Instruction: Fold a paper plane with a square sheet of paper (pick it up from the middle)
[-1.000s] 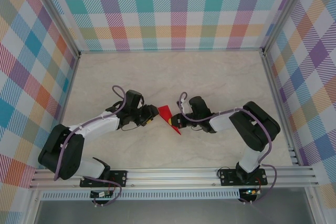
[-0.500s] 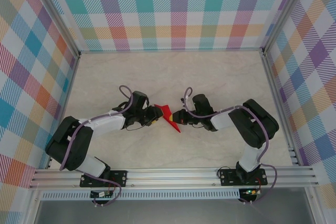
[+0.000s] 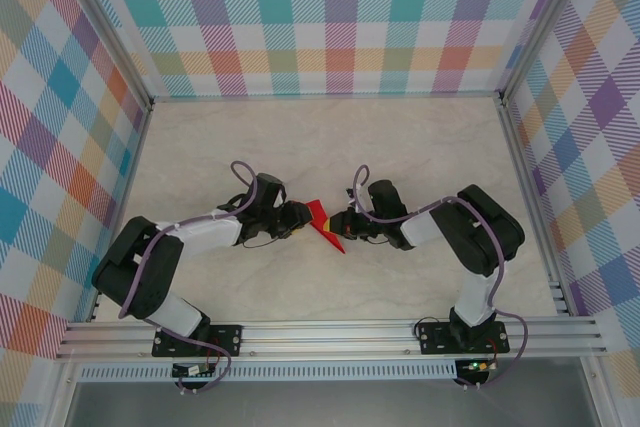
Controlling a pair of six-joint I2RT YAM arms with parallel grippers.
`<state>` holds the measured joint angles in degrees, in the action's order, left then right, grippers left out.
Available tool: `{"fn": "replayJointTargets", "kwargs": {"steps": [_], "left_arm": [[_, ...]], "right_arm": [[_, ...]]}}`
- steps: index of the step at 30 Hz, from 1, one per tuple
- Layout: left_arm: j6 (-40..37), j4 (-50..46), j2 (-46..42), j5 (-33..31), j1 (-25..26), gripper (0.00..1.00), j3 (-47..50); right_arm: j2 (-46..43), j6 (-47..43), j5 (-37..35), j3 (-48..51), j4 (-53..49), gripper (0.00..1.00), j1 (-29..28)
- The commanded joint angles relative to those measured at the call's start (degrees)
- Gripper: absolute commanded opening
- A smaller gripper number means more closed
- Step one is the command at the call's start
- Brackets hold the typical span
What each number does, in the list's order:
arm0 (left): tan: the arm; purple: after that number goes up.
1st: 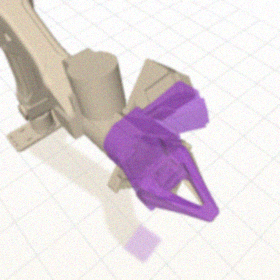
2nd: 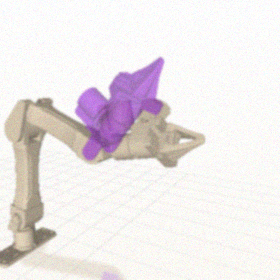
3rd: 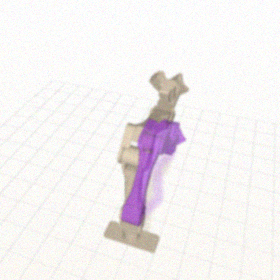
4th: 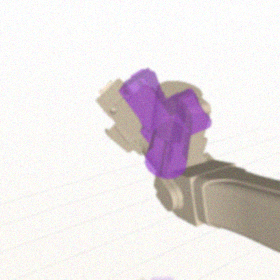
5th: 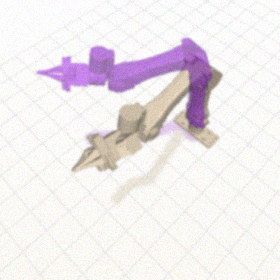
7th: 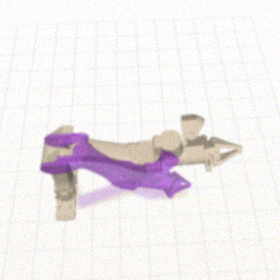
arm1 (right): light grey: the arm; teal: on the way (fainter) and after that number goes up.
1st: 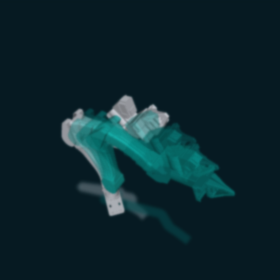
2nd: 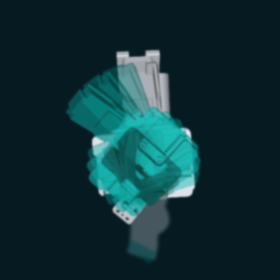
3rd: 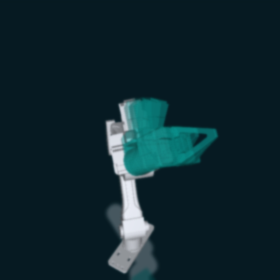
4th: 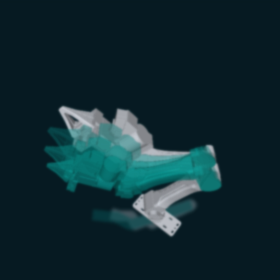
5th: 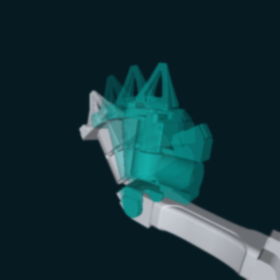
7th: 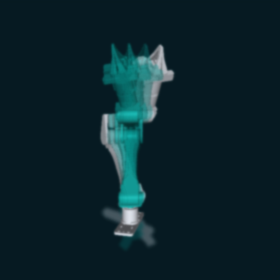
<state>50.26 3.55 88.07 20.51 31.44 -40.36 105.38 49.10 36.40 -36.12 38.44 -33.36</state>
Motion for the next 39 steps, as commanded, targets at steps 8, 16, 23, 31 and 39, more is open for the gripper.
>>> {"fn": "replayJointTargets", "kwargs": {"steps": [8, 16, 23, 31, 39], "left_arm": [[-1.63, 4.9, 3.38, 1.82, 1.25, 0.32, -2.18], [-1.66, 7.11, 4.89, 3.15, 1.52, 0.31, -2.27], [-2.03, 7.87, 6.25, 3.87, 1.87, 0.29, -2.63], [-2.07, 9.1, 7.46, 4.5, 2.2, 0.28, -2.63], [-2.1, 9.87, 9.07, 5.53, 2.37, 0.28, -3.31]], "right_arm": [[2.6, 3.26, 2.36, 0.19, 2.34, 0.01, 1.23], [2.86, 4.09, 2.44, 0.33, 1.99, 0.01, 1.72], [3.41, 5.04, 2.2, 0.18, 0.69, 0.01, 1.86], [4.1, 6.06, 2.18, -0.55, -1.88, 0.0, 2.08], [4.49, 6.22, 2.27, -1.08, -4.13, 0.0, 2.16]]}}
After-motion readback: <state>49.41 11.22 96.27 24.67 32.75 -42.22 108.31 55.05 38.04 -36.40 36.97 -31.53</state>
